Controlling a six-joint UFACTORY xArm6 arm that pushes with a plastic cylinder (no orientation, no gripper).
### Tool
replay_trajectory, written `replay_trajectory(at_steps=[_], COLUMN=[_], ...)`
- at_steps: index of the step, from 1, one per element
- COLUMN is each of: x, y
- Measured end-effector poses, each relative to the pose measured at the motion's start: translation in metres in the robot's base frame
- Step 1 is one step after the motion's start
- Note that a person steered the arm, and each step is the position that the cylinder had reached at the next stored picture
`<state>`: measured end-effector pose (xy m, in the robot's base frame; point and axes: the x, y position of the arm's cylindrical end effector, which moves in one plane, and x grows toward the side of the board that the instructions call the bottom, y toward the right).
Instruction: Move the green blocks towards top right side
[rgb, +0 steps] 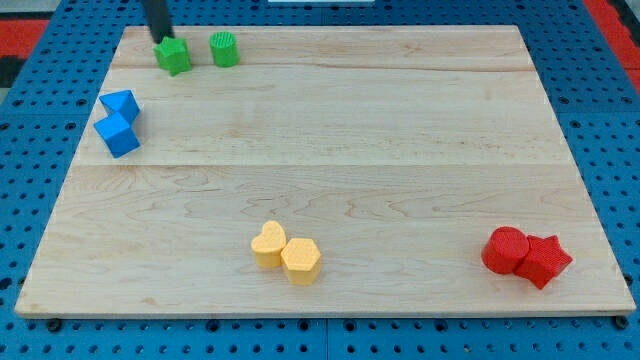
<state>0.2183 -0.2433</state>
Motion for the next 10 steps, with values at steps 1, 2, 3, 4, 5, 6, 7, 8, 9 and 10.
replay_trajectory(at_steps=[1,2,3,4,5,6,7,8,9,10], x=[0.009,0.037,0.045,0.044,0.039,0.027,0.018,0.011,0.007,0.003], y=[-0.047,-0.049,-0.024,0.019,0.06,0.086,0.105,0.144,0.19,0.229])
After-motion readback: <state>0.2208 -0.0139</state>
